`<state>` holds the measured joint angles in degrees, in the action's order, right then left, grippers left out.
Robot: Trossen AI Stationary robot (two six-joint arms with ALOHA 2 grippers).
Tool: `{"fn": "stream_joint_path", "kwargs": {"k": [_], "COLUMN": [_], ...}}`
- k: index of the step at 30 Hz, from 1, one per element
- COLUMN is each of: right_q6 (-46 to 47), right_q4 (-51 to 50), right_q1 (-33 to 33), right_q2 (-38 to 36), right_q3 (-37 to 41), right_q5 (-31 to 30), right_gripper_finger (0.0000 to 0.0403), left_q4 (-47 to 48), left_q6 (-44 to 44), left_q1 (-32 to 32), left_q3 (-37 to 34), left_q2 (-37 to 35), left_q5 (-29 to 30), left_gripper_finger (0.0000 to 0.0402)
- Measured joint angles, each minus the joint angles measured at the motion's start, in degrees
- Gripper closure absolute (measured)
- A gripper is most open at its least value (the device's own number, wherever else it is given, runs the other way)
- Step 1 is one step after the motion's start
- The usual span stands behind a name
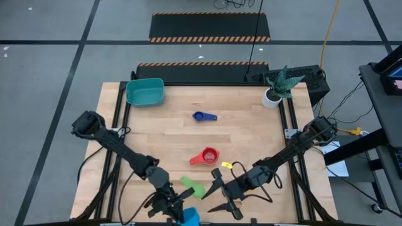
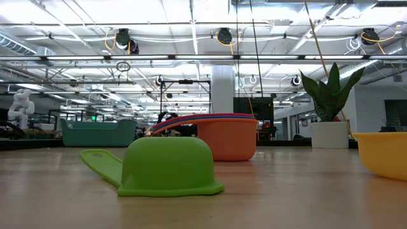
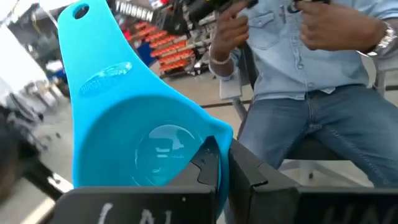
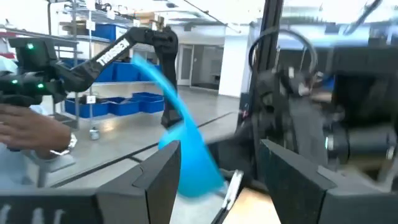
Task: Nest measuring cups in basket
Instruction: Stack the light blue measuring cup on top of the red measuring cup
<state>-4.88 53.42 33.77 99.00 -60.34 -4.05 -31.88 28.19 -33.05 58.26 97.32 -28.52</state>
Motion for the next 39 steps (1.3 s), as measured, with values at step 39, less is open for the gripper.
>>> {"fn": "stream_joint_path", "kwargs": {"k": [39], "right_q6": [-13.82], "right_q4": [-3.93], "right_q1": [5.59], "right_q2": [9.37], "right_q3": [-13.63], "right_q5": [-16.71], "right_gripper_finger": [0.0290], "left_q4": [-4.29], "left_q6": [1.93], "left_q1": [1.22], "left_q3": [-0.02], "left_q2": [0.88], "left_q5": [-1.35], "left_gripper_finger": [0.0392]}}
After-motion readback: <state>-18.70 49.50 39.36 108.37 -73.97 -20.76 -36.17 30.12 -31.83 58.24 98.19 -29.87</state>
